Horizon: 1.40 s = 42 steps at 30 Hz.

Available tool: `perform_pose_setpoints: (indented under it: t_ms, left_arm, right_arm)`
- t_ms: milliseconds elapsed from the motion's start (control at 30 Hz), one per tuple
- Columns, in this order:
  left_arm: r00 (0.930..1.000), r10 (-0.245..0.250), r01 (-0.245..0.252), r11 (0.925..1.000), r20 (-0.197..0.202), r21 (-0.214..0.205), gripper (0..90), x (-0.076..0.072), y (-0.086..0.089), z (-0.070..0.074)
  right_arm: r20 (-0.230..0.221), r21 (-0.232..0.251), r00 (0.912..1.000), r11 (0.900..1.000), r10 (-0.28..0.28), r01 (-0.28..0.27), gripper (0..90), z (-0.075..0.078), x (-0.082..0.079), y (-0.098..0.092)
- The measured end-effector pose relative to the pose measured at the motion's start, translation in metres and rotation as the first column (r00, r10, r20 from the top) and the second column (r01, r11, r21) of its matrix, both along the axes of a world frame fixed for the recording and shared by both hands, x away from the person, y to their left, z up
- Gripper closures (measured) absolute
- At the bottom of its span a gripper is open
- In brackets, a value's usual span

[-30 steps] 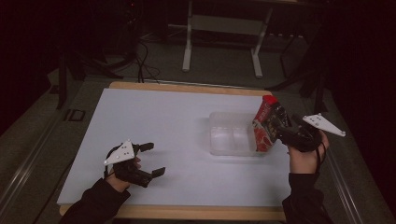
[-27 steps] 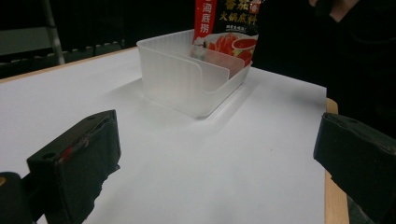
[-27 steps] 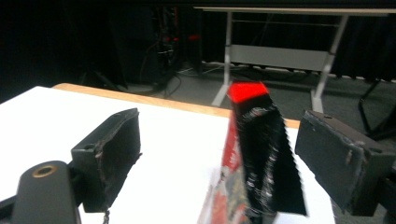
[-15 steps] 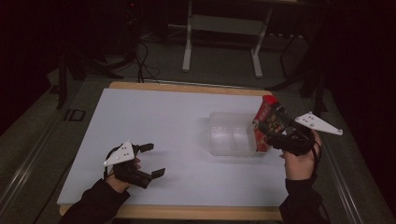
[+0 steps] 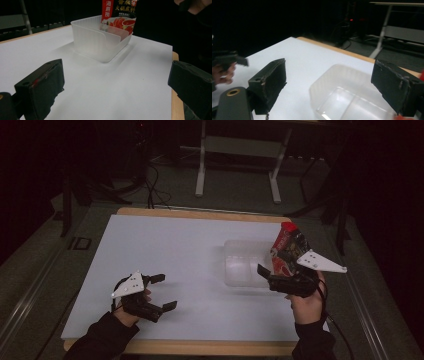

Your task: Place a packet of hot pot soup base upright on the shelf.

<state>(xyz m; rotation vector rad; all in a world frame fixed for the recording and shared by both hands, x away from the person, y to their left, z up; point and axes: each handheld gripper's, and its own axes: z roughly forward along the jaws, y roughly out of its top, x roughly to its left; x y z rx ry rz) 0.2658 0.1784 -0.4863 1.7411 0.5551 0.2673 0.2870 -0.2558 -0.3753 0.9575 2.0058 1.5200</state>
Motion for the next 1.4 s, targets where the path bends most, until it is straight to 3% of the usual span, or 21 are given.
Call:
perform_pose_setpoints:
  t_ms: [467, 633, 800, 900, 1400]
  left_arm:
    - [0.9998, -0.012, 0.011, 0.9999, 0.014, 0.010, 1.1, -0.001, 0.000, 0.000]
    - [0.9998, -0.011, 0.011, 0.9999, 0.018, 0.012, 1.1, -0.002, 0.001, 0.000]
    - [0.9996, -0.015, 0.015, 0.9998, 0.024, 0.017, 1.1, -0.003, 0.000, 0.000]
    - [0.9996, -0.018, 0.017, 0.9997, 0.024, 0.017, 1.1, -0.003, 0.000, 0.000]
    - [0.9993, -0.019, 0.018, 0.9997, 0.032, 0.017, 1.1, -0.004, 0.000, 0.000]
  right_arm:
    - [-0.041, -0.053, 0.9960, 0.9953, 0.079, -0.081, 12.7, -0.045, -0.007, 0.015]
    - [-0.039, -0.095, 0.9940, 0.9898, 0.102, -0.106, 12.7, -0.059, -0.009, 0.016]
    - [-0.059, -0.084, 0.9916, 0.9892, 0.115, -0.120, 12.7, -0.068, -0.013, 0.013]
    - [-0.068, -0.116, 0.9914, 0.9860, 0.112, -0.120, 12.7, -0.074, -0.015, 0.014]
    - [-0.076, -0.152, 0.9923, 0.9825, 0.098, -0.108, 12.8, -0.087, -0.023, -0.001]
